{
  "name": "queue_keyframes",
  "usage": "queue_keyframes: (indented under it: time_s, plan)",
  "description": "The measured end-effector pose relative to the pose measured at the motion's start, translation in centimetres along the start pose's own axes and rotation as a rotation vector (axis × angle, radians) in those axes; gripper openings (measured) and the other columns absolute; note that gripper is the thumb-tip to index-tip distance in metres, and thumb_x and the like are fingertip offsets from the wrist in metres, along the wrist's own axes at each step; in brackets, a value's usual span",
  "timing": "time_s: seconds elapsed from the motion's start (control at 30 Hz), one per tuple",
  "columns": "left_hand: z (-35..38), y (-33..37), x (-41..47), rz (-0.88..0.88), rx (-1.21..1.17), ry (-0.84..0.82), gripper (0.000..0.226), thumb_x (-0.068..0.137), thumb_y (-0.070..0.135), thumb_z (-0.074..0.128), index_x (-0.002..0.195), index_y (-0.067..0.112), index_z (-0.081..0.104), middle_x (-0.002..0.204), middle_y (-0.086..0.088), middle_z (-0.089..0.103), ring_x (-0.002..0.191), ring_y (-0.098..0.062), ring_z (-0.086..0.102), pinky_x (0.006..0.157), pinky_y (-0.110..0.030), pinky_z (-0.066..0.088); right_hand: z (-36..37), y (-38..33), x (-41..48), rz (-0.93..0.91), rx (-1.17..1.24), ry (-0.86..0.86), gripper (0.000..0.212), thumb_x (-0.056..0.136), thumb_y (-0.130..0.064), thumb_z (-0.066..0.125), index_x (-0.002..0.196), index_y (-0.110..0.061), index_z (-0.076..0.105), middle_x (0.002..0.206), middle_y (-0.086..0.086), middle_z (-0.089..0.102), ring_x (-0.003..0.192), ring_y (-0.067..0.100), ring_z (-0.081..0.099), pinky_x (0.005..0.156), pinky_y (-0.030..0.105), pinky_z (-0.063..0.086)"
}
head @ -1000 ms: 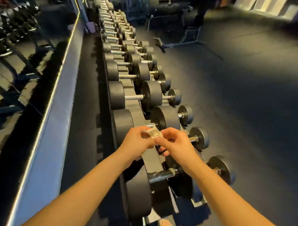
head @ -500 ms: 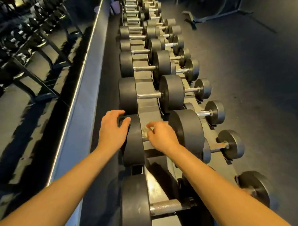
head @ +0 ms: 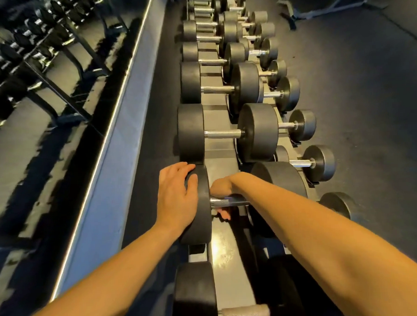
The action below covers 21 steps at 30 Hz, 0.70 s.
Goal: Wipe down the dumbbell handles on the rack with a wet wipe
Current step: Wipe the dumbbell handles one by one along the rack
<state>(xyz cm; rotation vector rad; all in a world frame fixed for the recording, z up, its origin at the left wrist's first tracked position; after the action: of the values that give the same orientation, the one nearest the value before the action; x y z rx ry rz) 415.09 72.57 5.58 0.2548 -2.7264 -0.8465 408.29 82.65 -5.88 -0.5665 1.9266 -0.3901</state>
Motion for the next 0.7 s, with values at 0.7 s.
queue_keyframes:
  time_s: [0.7]
  plan:
    - [-0.4, 1.1, -0.4, 0.005, 0.045, -0.014, 0.033, 0.104, 0.025, 0.051, 0.135, 0.018, 0.062, 0.134, 0.003, 0.06, 0.132, -0.013, 0.044, 0.103, -0.021, 0.031, 1.6, -1.0, -8.1, -0.175, -0.433, 0.957, 0.024, 0.091, -0.031, 0.062, 0.11, -0.019, 0.071, 0.114, 0.003, 0.064, 0.111, 0.025, 0.053, 0.098, 0.042, 0.043]
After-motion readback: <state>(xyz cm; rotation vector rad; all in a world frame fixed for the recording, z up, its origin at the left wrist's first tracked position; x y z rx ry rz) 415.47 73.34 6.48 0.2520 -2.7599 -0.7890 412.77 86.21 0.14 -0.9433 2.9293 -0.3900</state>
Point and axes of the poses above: each hand's wrist, its own x-axis towards the middle knuckle, its own z-axis out of the palm, y = z × x, the point moved 8 cm from there along x, towards the middle knuckle
